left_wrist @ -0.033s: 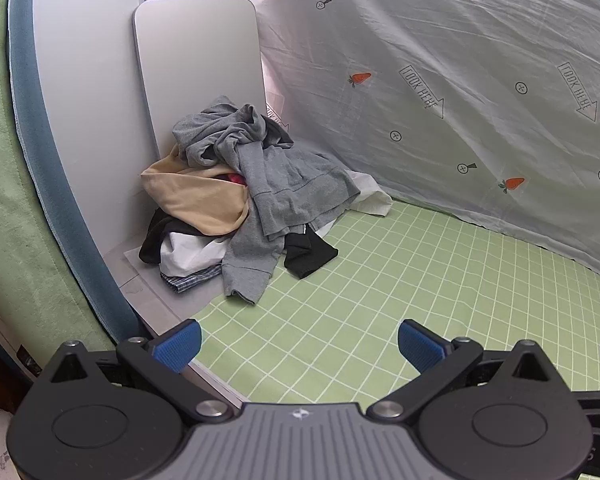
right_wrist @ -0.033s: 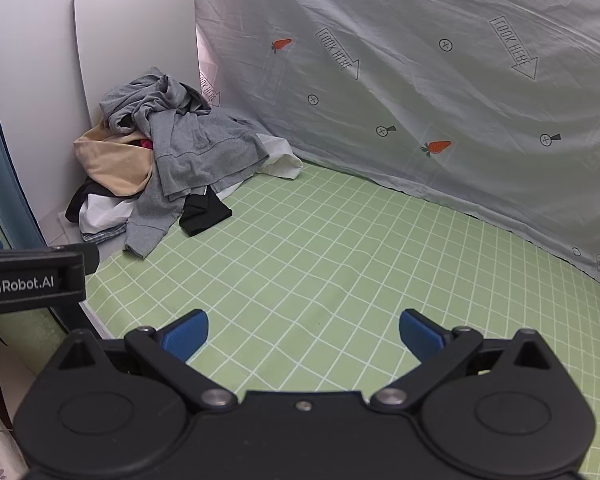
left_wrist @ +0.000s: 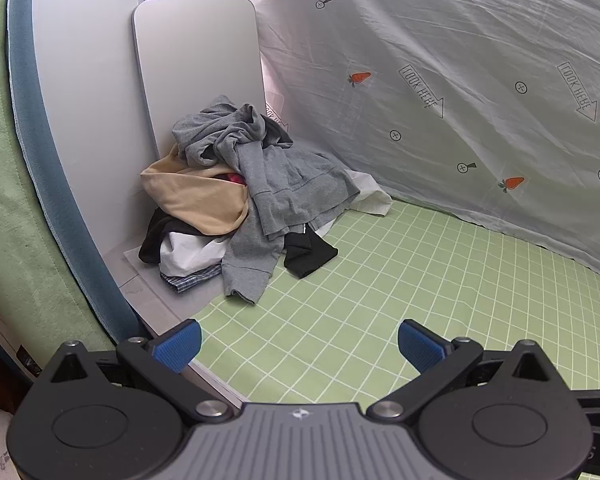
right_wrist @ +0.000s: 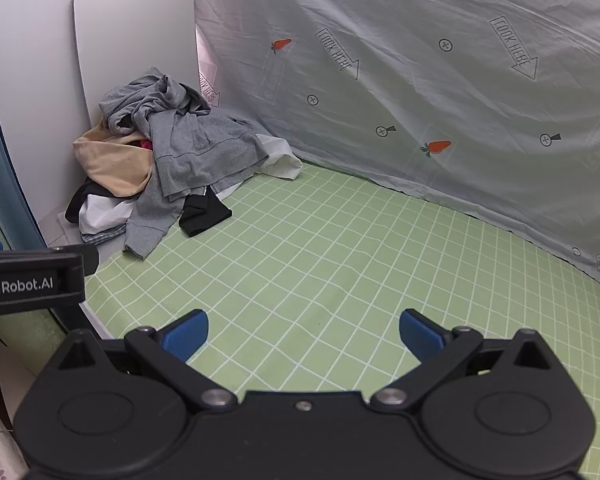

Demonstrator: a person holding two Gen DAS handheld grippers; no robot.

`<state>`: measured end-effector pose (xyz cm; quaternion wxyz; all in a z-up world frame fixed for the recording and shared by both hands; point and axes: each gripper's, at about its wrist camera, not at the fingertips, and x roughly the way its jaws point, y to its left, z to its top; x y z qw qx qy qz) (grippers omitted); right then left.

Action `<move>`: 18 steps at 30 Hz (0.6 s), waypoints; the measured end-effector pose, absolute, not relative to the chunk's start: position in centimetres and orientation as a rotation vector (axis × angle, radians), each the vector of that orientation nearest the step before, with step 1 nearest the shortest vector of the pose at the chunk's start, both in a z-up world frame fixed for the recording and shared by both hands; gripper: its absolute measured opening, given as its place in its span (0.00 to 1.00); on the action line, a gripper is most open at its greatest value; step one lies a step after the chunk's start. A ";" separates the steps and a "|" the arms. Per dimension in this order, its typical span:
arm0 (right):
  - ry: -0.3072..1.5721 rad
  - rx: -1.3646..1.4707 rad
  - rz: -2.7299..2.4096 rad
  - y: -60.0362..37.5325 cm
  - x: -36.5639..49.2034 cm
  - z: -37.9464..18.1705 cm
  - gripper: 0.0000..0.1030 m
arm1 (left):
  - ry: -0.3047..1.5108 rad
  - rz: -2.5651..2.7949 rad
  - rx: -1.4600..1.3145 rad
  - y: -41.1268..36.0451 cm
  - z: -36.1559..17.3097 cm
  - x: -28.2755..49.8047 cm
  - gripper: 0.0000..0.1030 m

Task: Fold clothes

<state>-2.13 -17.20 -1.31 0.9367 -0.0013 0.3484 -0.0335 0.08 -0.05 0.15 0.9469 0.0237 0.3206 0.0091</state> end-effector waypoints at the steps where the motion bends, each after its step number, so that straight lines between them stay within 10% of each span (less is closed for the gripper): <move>1: 0.713 -0.002 -0.069 -17.2 -2.1 -1.3 1.00 | 0.654 0.019 0.050 -0.1 0.2 0.1 1.00; 18: 0.732 0.002 -0.067 -17.4 -1.4 -1.3 1.00 | 0.668 0.022 0.070 -0.1 0.8 0.7 1.00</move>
